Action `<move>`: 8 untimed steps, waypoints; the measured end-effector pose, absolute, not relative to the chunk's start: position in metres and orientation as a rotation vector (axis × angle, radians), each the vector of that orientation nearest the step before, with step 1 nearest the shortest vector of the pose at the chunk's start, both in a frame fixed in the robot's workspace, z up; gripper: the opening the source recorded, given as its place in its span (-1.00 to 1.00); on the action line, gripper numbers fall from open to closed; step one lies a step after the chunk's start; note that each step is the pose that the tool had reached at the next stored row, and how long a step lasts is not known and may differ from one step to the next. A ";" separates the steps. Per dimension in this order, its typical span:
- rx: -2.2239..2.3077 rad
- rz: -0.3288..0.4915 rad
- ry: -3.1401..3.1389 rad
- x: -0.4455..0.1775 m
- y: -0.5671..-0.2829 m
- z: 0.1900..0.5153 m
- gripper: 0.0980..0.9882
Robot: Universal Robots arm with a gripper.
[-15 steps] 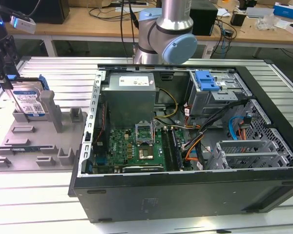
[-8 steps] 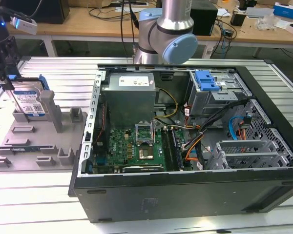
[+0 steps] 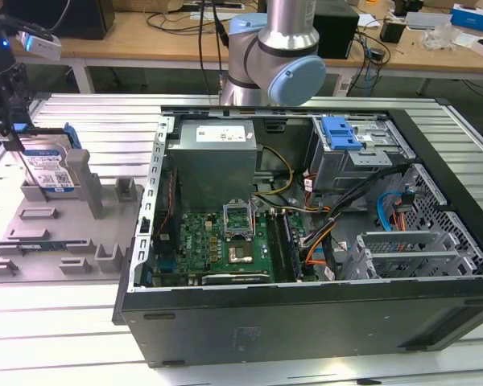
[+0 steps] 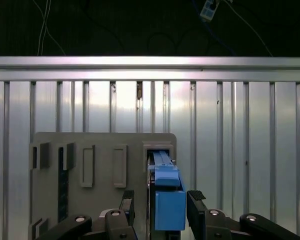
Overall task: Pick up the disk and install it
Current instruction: 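Pick up the disk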
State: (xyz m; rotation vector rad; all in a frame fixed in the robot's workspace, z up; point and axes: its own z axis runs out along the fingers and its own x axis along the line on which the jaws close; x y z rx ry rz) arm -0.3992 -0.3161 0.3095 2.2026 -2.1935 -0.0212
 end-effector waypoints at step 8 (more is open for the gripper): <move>2.202 -0.021 -2.193 -0.400 -0.316 0.305 0.00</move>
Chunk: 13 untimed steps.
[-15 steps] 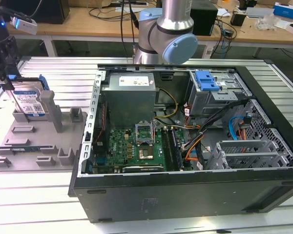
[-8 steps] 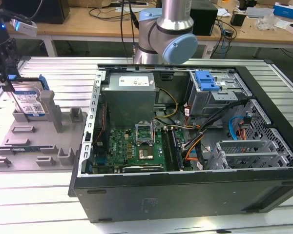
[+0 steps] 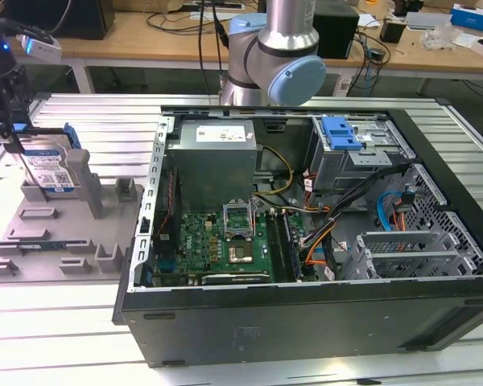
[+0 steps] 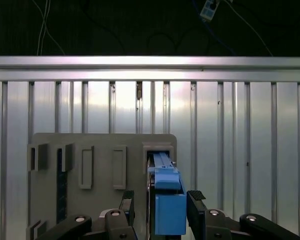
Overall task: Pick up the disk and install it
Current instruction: 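Pick up the disk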
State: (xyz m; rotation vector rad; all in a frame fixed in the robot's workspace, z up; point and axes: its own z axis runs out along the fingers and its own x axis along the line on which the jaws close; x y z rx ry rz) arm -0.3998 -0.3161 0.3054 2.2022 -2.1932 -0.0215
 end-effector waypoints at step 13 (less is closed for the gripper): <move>2.202 -0.021 -2.193 -0.400 -0.315 0.302 0.00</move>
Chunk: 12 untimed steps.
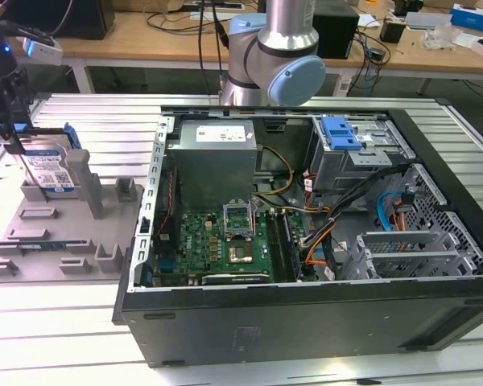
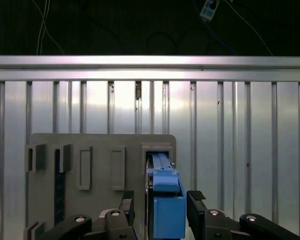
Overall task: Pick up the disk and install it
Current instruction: 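Pick up the disk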
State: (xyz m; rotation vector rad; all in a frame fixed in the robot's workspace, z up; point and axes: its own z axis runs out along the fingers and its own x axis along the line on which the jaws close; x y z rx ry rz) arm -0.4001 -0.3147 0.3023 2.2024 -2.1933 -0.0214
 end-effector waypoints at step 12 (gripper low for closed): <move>2.202 -0.021 -2.193 -0.402 -0.314 0.300 -0.35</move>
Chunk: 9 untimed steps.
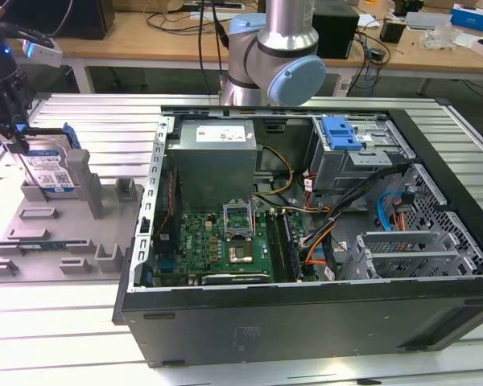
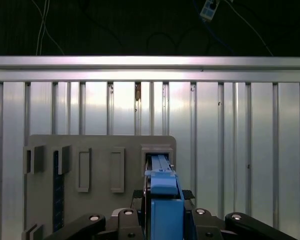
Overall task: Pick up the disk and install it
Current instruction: 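Pick up the disk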
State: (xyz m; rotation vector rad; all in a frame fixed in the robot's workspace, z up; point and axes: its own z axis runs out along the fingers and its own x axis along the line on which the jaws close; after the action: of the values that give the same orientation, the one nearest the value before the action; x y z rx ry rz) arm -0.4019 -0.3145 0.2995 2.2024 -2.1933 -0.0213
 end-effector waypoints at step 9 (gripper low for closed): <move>2.202 -0.021 -2.194 -0.402 -0.315 0.298 -0.40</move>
State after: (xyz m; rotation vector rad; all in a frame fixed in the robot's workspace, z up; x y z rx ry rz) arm -0.4018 -0.3152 0.2983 2.2023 -2.1937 -0.0212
